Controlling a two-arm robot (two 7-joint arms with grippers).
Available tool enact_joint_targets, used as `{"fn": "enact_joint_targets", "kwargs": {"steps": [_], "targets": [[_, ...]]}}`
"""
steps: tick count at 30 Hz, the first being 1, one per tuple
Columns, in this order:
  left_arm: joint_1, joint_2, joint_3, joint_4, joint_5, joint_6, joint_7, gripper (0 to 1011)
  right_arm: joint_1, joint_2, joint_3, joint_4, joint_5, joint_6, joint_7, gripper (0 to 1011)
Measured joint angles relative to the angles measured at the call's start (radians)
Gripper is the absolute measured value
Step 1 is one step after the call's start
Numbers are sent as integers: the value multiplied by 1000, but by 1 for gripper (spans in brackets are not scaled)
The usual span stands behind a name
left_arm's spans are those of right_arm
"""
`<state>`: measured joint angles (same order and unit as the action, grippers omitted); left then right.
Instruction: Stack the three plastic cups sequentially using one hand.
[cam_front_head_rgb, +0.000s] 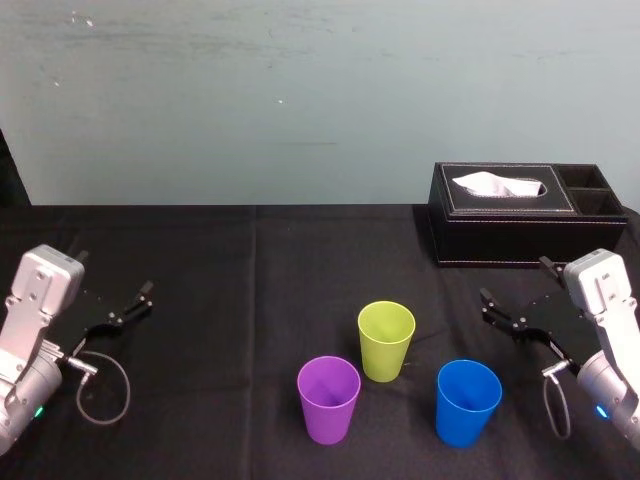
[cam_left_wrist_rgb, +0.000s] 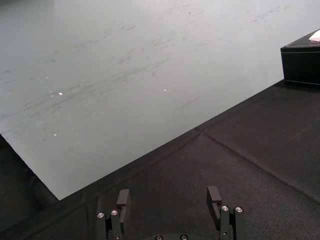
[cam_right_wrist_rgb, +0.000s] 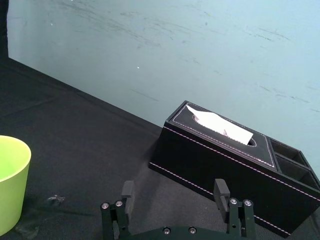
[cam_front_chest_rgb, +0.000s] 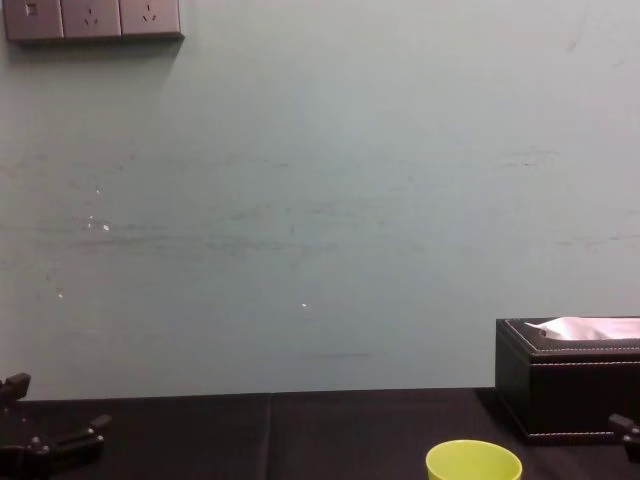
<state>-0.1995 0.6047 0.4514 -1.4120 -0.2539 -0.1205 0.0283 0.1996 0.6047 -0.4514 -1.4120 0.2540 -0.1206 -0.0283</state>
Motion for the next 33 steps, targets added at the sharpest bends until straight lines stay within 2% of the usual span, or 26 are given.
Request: {"fn": "enact_joint_targets", "kwargs": {"steps": [33], "targets": [[0, 0, 0, 0, 0, 0, 0, 1000, 0, 0, 0, 0, 0, 0, 0, 1004]]}}
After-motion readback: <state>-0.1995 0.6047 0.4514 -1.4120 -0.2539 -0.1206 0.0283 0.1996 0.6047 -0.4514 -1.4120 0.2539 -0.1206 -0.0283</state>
